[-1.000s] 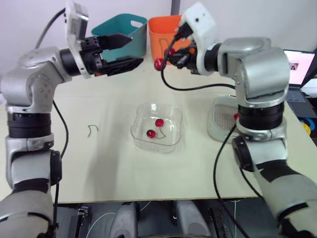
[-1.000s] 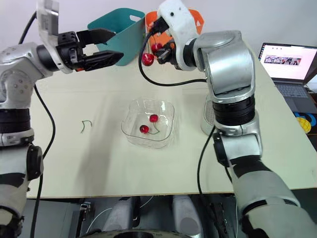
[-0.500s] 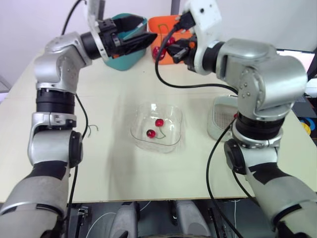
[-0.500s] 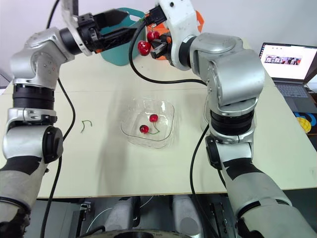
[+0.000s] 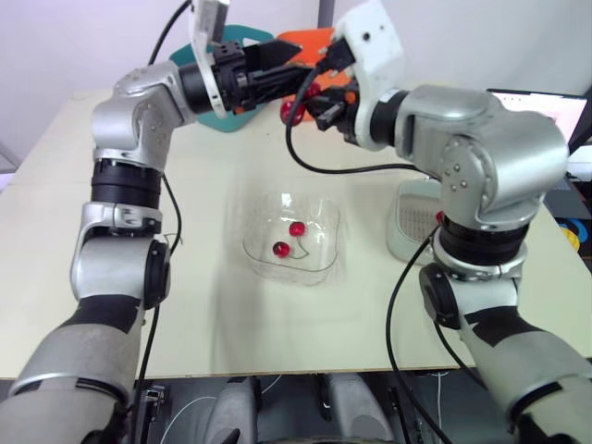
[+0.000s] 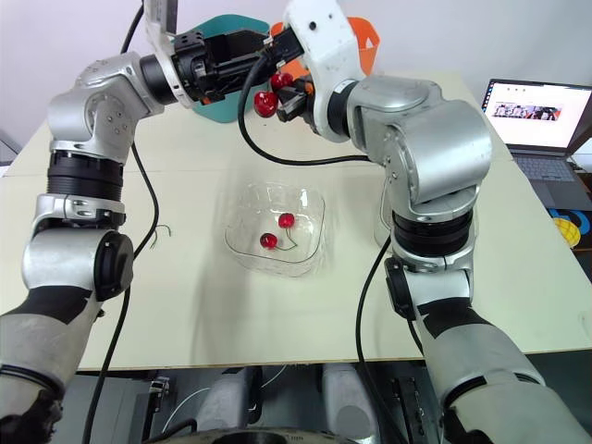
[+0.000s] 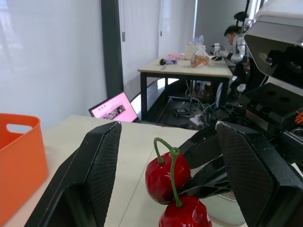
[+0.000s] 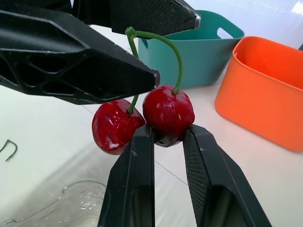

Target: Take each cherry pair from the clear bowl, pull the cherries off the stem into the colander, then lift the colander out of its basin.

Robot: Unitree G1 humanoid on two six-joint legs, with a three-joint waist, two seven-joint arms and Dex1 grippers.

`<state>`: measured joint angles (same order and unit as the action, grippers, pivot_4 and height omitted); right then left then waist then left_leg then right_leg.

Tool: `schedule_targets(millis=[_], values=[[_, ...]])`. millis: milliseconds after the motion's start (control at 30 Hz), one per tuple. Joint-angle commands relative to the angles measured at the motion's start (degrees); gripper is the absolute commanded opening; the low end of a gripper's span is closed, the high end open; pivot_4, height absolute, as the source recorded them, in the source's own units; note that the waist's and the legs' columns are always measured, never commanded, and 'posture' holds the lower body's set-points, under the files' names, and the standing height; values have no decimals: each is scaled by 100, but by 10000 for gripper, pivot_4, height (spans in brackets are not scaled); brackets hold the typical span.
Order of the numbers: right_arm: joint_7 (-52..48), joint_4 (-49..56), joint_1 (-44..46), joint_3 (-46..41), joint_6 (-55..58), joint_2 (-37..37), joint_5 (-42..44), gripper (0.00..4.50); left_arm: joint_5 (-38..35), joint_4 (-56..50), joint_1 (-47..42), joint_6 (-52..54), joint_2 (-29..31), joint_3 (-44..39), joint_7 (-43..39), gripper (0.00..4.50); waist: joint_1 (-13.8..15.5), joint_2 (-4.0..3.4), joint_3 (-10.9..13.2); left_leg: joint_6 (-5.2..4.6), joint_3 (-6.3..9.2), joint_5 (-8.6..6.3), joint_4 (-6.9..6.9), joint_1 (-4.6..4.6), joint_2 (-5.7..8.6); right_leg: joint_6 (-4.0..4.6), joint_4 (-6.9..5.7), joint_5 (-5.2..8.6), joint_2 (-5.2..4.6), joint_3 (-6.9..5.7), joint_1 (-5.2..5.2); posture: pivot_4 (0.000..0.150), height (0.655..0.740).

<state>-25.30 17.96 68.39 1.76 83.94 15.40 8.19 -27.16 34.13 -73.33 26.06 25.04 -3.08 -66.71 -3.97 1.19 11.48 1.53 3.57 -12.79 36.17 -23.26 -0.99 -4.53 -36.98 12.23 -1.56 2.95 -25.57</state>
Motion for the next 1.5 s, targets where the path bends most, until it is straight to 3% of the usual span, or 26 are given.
schedule_targets(millis=[33,67,333,533,700,933,1200,1500], values=[[110,241,89,-33,-28,62,140,5974,-27,-65,-204,22,50,-130,-26,29962,2,0,0,0,0,0,0,0,0,0,1,0,0,0,0,1500,7400],[131,235,88,-32,-35,64,165,5974,-23,-60,-203,20,49,-132,-29,28483,2,0,0,0,0,0,0,0,0,0,0,0,0,0,0,1500,7400],[278,188,98,-62,-77,73,333,5974,106,-76,-124,160,85,-43,-16,251,1,0,0,0,0,0,-1,0,0,0,1,0,0,0,0,1500,7400],[344,154,102,-55,-105,116,431,5974,122,-90,-115,204,141,-100,-54,251,0,0,0,0,0,0,-1,0,0,0,1,0,0,0,0,1500,7400],[196,184,56,-15,-72,287,632,22090,101,-122,-102,234,251,-110,-238,0,2,0,0,0,0,0,-1,0,0,-1,1,1,0,0,0,1500,7400],[-810,100,-111,-677,63,1173,1557,44843,42,89,-230,474,660,-44,-1052,0,1,-1,1,0,0,0,-2,-1,0,-2,7,2,0,0,0,1500,7400],[-1396,-887,154,-2117,846,925,2719,44843,-62,-122,-275,928,788,-2,-1646,0,-6,-1,1,-1,0,-1,-3,-1,-1,-1,7,3,1,0,0,1500,7400],[-1220,-1181,88,-1861,451,459,3053,44843,-279,-837,-97,1367,728,-31,-1606,0,-1,-3,2,-1,0,-1,-3,-3,-1,-3,7,3,1,1,0,1500,7400]])
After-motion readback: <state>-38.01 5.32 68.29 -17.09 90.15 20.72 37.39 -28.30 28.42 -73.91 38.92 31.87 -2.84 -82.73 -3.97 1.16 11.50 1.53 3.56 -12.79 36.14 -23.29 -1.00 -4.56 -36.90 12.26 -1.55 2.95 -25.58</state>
